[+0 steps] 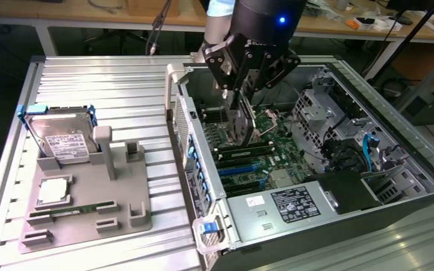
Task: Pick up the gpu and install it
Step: 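Pick up the gpu and move the gpu toward the slot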
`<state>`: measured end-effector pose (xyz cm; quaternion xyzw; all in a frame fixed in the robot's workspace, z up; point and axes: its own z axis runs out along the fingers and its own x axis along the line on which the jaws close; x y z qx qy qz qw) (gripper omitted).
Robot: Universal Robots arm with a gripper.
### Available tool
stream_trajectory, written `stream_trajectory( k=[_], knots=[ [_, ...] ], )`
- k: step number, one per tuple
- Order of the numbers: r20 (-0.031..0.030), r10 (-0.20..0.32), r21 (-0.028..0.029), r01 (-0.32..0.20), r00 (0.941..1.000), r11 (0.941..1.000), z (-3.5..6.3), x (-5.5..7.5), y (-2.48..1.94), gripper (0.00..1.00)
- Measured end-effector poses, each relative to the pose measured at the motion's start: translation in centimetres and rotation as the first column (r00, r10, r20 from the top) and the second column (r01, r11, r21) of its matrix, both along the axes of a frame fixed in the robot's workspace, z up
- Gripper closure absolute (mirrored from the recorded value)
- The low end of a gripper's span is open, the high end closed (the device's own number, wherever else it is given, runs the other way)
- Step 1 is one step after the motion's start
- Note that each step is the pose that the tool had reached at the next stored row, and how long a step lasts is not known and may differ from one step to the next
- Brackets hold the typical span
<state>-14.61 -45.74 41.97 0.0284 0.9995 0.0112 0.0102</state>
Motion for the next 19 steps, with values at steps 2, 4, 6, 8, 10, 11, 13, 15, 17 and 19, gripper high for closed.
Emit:
stream_trajectory(
  k=[2, 4, 6, 8, 10, 11, 13, 15, 17, 19],
  knots=[
    [0.0001, 0.005, 0.0001, -0.005, 1.0, 1.0, -0.01, 0.8, 0.02, 0.73],
    [0.0001, 0.009, 0.0001, -0.009, 1.0, 1.0, 0.0, 1.6, 0.03, 0.73],
    [0.0001, 0.012, 0.0001, -0.012, 0.9999, 0.9999, -0.01, 2.6, 0.02, 0.73],
    [0.0, 0.014, 0.0001, -0.014, 0.9999, 0.9999, 0.0, 3.3, 0.03, 0.73],
    [0.0001, 0.017, 0.0001, -0.017, 0.9999, 0.9999, -0.01, 4.3, 0.03, 0.73],
    [0.0, 0.018, 0.0, -0.018, 0.9998, 0.9998, 0.0, 4.6, 0.03, 0.73],
    [0.0001, 0.019, 0.0001, -0.019, 0.9998, 0.9998, -0.01, 5.2, 0.03, 0.73],
    [0.0, 0.021, 0.0001, -0.021, 0.9998, 0.9998, 0.0, 5.8, 0.03, 0.73],
    [0.0, 0.022, 0.0001, -0.022, 0.9998, 0.9998, 0.0, 6.4, 0.03, 0.73],
    [0.0, 0.023, 0.0001, -0.023, 0.9997, 0.9997, 0.0, 6.9, 0.03, 0.73]
  ],
)
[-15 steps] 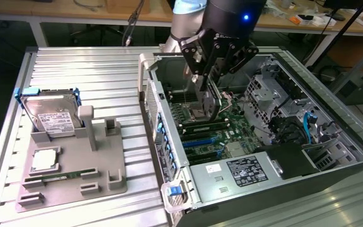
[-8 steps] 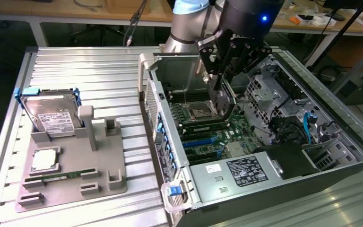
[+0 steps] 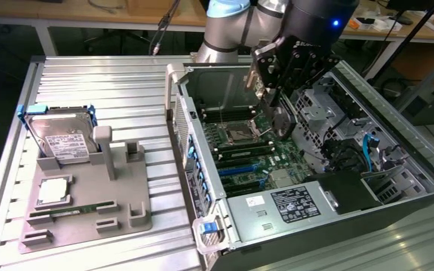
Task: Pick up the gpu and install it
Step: 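Pick up the gpu and move the gpu toward the slot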
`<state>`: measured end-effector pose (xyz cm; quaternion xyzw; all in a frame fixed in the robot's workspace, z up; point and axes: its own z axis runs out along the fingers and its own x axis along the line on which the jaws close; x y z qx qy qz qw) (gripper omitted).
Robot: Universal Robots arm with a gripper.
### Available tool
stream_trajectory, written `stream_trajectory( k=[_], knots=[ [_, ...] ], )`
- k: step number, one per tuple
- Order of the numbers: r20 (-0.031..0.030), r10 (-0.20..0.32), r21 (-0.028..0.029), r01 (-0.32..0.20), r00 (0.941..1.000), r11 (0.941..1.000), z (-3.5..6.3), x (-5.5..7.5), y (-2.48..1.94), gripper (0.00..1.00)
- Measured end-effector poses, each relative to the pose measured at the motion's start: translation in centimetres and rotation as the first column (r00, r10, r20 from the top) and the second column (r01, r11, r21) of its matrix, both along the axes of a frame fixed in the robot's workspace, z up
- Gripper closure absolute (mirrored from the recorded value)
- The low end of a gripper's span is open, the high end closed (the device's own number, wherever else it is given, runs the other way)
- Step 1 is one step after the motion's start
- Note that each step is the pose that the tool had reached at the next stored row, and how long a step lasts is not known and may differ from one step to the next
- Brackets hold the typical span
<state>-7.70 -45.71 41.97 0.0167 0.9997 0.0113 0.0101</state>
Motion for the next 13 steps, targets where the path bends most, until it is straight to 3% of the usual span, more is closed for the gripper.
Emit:
stream_trajectory(
  k=[13],
  knots=[
    [0.0, 0.006, 0.0001, -0.006, 1.0, 1.0, 0.0, 2.4, 0.0, 0.73]
  ],
)
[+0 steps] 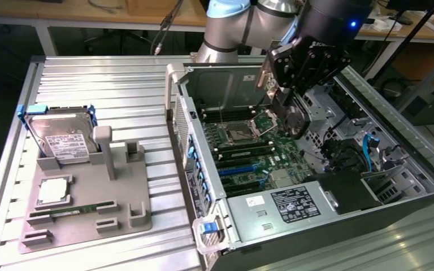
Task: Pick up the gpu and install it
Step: 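Pick up the gpu and move the gpu toward the slot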
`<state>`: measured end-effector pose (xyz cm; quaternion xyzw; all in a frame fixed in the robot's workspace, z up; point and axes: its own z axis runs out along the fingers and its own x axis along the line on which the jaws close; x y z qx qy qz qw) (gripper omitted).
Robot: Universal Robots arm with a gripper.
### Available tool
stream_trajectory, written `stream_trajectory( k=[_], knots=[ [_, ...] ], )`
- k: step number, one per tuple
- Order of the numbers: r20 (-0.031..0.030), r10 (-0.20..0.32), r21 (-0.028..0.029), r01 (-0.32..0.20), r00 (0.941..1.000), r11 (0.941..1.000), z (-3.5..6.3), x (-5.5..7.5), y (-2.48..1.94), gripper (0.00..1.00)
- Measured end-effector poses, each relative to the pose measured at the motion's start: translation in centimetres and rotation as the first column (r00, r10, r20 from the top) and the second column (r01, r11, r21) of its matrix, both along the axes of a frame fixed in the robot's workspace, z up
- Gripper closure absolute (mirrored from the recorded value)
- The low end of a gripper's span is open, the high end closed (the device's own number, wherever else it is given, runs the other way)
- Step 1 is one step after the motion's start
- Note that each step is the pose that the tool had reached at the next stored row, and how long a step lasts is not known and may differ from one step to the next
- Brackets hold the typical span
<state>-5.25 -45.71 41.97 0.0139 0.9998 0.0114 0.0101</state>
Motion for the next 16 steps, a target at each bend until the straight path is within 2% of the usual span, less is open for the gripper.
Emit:
stream_trajectory(
  k=[10, 16],
  knots=[
    [0.0, 0.001, -0.0001, -0.001, 1.0, 1.0, 0.0, 2.0, 0.0, 0.73],
    [0.0, 0.001, 0.0, -0.001, 1.0, 1.0, 0.0, 3.6, 0.0, 0.73]
  ],
)
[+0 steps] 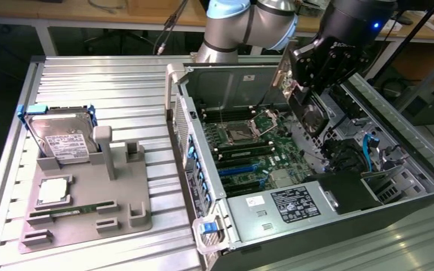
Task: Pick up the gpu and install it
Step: 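Pick up the gpu and move the gpu toward the slot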
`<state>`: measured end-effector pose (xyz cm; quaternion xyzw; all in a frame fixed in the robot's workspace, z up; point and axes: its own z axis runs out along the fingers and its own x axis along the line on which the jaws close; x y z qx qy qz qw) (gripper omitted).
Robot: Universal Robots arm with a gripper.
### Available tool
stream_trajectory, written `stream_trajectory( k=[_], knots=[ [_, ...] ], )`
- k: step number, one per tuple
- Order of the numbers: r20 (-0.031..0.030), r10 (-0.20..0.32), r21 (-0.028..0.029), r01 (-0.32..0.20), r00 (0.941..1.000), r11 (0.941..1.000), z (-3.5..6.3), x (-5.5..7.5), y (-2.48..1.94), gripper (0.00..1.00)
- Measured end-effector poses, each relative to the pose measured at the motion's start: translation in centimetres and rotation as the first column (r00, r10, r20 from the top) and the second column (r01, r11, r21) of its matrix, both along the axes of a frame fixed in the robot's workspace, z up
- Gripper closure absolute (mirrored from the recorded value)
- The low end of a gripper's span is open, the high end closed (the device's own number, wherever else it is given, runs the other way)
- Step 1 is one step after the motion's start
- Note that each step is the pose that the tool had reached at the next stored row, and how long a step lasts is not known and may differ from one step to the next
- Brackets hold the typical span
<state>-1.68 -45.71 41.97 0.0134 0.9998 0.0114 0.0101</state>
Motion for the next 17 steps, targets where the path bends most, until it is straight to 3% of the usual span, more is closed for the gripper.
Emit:
stream_trajectory(
  k=[3, 17],
  knots=[
    [0.0001, 0.0, 0.0, 0.0, 1.0, 1.0, 0.0, 0.58, 0.0, 0.73],
    [0.0, 0.0, 0.0, 0.0, 1.0, 1.0, 0.0, 0.85, 0.0, 0.73]
  ],
)
